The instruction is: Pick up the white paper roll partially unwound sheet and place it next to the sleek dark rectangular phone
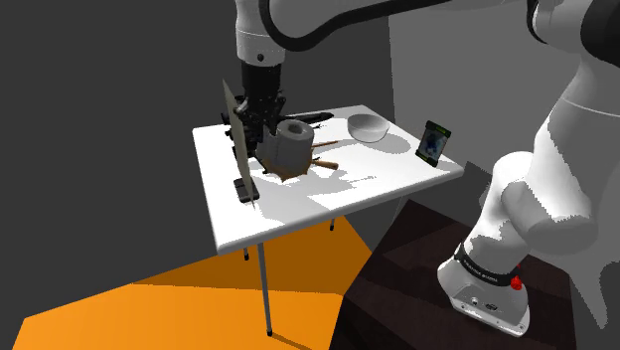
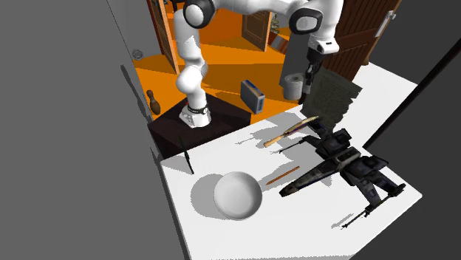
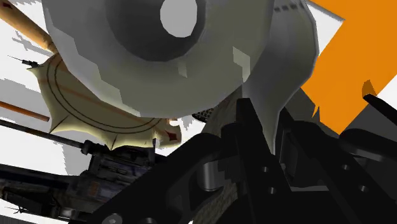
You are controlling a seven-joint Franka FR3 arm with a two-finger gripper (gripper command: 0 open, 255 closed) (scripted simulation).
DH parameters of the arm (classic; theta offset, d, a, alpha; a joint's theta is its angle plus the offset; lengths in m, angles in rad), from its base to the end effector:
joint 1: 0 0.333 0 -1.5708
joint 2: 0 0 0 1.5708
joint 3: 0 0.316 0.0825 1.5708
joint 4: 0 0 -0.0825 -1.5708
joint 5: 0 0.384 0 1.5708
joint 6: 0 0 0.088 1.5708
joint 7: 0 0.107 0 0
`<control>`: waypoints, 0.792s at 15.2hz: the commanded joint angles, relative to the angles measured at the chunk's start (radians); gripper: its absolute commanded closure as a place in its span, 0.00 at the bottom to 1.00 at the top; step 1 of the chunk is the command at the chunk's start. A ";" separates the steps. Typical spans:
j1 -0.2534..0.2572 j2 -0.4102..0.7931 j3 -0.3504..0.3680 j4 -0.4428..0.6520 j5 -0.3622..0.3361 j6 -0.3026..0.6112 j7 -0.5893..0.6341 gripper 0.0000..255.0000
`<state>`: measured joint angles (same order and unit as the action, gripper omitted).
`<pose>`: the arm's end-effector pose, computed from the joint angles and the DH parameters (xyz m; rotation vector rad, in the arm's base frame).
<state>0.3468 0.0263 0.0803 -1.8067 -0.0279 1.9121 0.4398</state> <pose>0.5282 0.2377 0.5272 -3.1280 0.0071 -0.1286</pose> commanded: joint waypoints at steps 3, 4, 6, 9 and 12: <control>0.043 0.114 0.036 0.151 -0.020 -0.040 0.083 1.00; 0.054 0.144 0.043 0.192 -0.026 -0.051 0.101 1.00; 0.078 0.209 0.055 0.280 -0.040 -0.076 0.137 1.00; 0.104 0.278 0.065 0.365 -0.054 -0.093 0.172 1.00; 0.103 0.277 0.064 0.323 -0.055 -0.053 0.173 1.00</control>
<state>0.4513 0.3018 0.1453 -1.4755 -0.0824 1.8478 0.6134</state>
